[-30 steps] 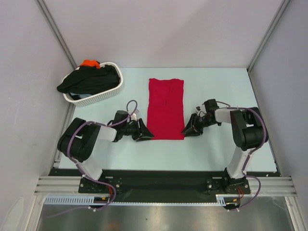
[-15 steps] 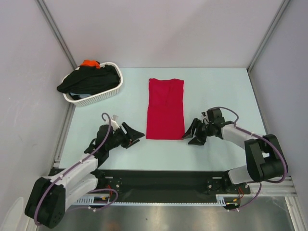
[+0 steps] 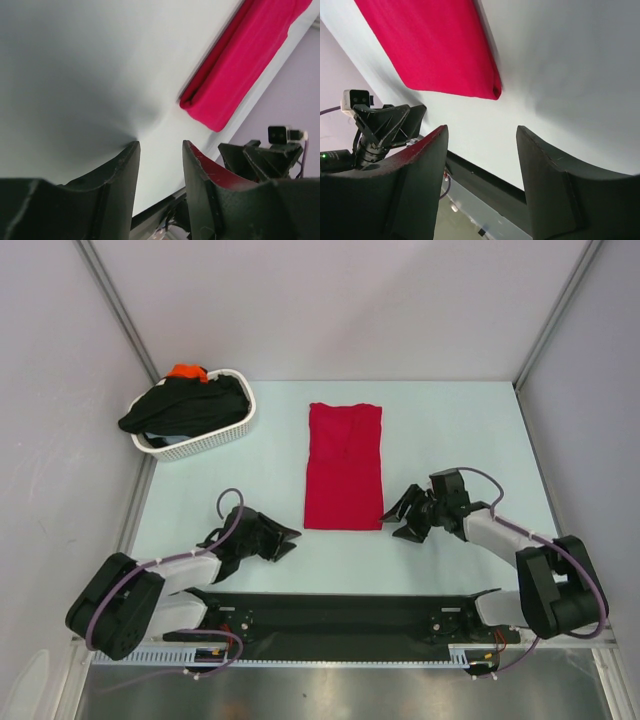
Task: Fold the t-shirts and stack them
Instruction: Fold the tshirt
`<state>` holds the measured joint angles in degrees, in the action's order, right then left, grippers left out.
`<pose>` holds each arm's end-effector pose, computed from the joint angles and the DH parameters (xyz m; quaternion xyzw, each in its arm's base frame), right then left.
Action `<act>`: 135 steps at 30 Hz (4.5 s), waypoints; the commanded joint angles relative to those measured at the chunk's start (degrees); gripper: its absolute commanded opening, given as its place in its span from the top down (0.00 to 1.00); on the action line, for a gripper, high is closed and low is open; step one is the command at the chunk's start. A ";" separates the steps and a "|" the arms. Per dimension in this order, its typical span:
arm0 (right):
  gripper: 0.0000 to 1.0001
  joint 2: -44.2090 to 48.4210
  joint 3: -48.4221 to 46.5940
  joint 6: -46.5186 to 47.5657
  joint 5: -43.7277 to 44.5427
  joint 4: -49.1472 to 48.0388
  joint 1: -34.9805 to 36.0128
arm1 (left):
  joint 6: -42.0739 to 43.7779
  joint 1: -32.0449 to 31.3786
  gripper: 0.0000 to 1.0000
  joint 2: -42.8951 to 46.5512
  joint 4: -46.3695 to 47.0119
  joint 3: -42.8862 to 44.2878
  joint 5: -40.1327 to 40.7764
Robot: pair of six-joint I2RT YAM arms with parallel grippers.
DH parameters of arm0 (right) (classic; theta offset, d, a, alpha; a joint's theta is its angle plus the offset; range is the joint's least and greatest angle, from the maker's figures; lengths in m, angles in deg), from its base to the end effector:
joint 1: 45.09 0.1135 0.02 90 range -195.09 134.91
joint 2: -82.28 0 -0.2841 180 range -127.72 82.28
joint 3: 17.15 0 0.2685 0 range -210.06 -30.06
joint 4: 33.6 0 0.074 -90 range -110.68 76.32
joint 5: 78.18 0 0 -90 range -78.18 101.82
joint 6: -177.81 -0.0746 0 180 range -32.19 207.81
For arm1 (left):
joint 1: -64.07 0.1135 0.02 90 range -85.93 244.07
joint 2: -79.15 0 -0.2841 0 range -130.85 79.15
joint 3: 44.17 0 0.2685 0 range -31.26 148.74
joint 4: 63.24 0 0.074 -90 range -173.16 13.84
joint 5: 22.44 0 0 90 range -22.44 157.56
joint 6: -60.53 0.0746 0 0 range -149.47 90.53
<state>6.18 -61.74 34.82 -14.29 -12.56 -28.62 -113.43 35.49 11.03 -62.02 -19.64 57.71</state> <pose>0.2462 0.1070 0.1370 0.2202 0.8989 0.3540 0.1351 0.1850 -0.1153 0.0926 -0.3929 0.8232 -0.3782 0.1581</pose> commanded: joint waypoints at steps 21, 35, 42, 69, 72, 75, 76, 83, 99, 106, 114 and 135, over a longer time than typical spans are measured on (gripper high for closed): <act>0.40 -1.86 1.01 -13.62 9.05 -3.73 6.64 | -12.45 -2.71 0.57 -12.65 2.74 6.31 8.97; 0.40 -3.45 3.38 -26.36 15.82 -4.95 9.10 | -13.07 -2.71 0.66 -15.73 2.74 9.39 9.67; 0.44 -5.90 3.21 -31.90 18.37 -7.50 10.07 | -11.57 -2.71 0.78 -17.14 3.53 10.44 7.65; 1.00 -8.72 2.42 -24.54 20.05 -6.09 9.02 | -7.18 -0.69 1.00 -20.21 2.05 13.25 0.01; 1.00 -7.58 2.50 -20.67 18.04 -6.10 8.93 | -5.25 -0.60 1.00 -18.46 -1.38 14.22 -1.32; 1.00 -5.22 2.59 -17.60 16.62 -5.93 9.19 | -4.63 -0.69 1.00 -14.60 -3.32 12.30 -1.49; 1.00 -4.51 2.42 -16.89 16.53 -5.23 9.37 | -4.11 -0.69 1.00 -13.28 -3.75 10.90 -1.67; 1.00 2.96 6.97 -16.97 16.09 -3.73 12.44 | 1.00 -0.95 1.00 -3.88 -13.34 6.15 0.71; 1.00 28.89 16.30 -31.73 26.10 9.01 34.32 | -1.19 -9.48 1.00 28.81 -37.59 0.69 4.31; 1.00 32.68 12.54 -32.89 31.55 14.02 40.92 | -2.17 -14.75 1.00 32.35 -41.73 2.70 6.51; 1.00 23.73 -4.60 -14.27 32.98 21.59 33.65 | 6.78 -14.84 1.00 20.32 -45.76 22.17 11.15; 1.00 -24.06 -51.14 11.94 7.14 27.20 3.67 | 25.07 8.00 1.00 -32.22 -36.98 68.14 -8.42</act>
<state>-12.66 -103.31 42.62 -1.81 12.36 -22.79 -91.49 42.03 -17.12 -100.89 40.23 53.60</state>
